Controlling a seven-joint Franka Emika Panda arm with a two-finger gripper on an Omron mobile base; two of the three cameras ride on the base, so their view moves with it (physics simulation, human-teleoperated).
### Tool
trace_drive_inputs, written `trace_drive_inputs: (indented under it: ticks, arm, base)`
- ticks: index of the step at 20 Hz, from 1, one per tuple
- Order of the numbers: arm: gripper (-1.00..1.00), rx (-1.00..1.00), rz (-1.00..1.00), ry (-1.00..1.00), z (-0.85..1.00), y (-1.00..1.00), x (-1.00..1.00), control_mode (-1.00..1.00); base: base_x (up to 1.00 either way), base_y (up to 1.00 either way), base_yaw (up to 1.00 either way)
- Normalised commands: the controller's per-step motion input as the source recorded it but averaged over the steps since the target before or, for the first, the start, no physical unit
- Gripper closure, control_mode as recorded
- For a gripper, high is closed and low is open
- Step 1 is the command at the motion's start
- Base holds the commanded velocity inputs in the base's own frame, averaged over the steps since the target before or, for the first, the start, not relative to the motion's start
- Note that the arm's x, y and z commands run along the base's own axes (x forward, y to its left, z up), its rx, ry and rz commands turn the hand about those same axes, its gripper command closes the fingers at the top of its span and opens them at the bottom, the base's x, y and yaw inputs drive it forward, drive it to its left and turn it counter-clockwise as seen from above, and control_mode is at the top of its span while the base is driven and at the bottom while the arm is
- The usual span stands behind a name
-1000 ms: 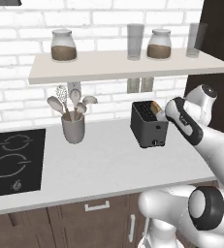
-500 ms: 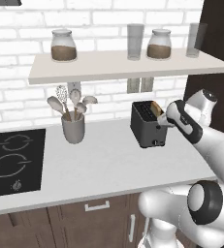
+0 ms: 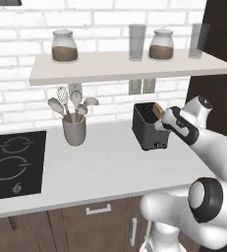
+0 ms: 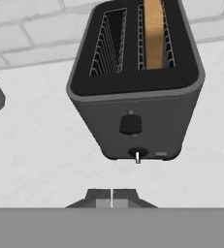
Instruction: Start the toaster. Once the lever pops up, take the bread to the plate on the dining counter.
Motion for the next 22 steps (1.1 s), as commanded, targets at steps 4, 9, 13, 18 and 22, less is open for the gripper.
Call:
trace_drive_inputs:
  ticks: [4,9,13,18,22]
  arm:
    - [1.0,0.0,0.0,0.0,0.0,0.0,0.23,-1.0]
    - [1.0,0.0,0.0,0.0,0.0,0.0,0.23,-1.0]
    - [1.0,0.0,0.0,0.0,0.0,0.0,0.22,-1.0]
    - [1.0,0.0,0.0,0.0,0.0,0.0,0.12,-1.0]
    - [1.0,0.0,0.0,0.0,-0.03,0.0,0.06,-1.0]
  base:
    - [0.0,0.0,0.0]
    - [0.0,0.0,0.0]
    - [0.0,0.0,0.0]
    - [0.0,0.0,0.0]
    - [0.0,0.0,0.0]
